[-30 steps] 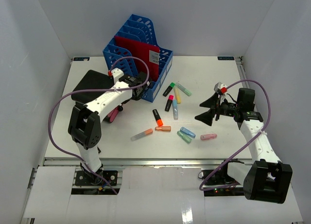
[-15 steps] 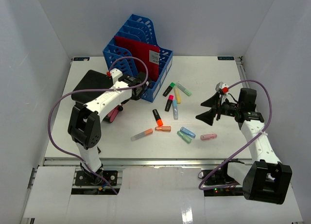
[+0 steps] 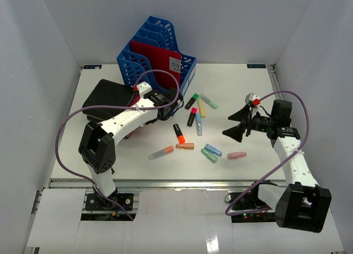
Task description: Organize the desk
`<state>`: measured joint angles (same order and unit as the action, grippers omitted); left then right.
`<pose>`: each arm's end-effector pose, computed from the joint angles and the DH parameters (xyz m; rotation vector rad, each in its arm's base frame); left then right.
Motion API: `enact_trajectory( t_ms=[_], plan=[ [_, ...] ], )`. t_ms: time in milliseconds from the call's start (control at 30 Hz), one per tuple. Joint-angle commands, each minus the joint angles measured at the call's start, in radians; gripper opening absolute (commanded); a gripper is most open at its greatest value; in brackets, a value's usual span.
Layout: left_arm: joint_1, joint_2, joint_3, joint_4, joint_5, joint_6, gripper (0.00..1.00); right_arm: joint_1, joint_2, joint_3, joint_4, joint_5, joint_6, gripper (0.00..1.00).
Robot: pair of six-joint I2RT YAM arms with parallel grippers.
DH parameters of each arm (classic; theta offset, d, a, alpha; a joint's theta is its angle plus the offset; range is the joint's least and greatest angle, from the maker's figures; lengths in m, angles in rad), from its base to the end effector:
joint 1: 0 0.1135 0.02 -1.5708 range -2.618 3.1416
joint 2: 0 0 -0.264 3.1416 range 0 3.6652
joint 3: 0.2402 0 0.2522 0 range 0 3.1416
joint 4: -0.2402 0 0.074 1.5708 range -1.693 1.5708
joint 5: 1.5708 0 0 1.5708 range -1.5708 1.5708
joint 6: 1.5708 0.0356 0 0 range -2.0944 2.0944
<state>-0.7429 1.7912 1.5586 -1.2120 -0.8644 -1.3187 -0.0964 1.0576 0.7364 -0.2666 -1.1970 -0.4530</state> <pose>0.2703 -0.2115 0.2767 -0.7190 2.1915 0.4218 0.2164 0.0124 0.2748 -0.9411 1.6125 0.8965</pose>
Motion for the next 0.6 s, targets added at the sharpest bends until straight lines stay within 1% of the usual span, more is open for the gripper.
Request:
enact_trajectory(
  t_ms=[0, 300, 367, 433, 500, 567],
  plan=[
    [-0.046, -0.024, 0.028, 0.019, 0.042, -0.069, 0.24, -0.006, -0.021, -0.003, 0.017, -0.037, -0.001, 0.93],
    [-0.082, -0.038, 0.026, 0.018, 0.054, -0.096, 0.24, -0.006, -0.021, -0.003, 0.018, -0.041, 0.001, 0.93],
    [-0.084, -0.04, 0.026, 0.023, 0.058, -0.094, 0.26, -0.006, -0.022, -0.005, 0.017, -0.041, 0.0, 0.93],
    [-0.087, -0.044, 0.026, 0.029, 0.064, -0.088, 0.31, -0.006, -0.021, -0.005, 0.017, -0.039, 0.0, 0.93],
    [-0.09, -0.053, 0.025, 0.035, 0.068, -0.088, 0.43, -0.006, -0.019, -0.005, 0.018, -0.039, -0.001, 0.93],
    [-0.09, -0.066, 0.018, 0.046, 0.077, -0.079, 0.53, -0.006, -0.02, -0.006, 0.018, -0.042, -0.001, 0.93]
  ],
)
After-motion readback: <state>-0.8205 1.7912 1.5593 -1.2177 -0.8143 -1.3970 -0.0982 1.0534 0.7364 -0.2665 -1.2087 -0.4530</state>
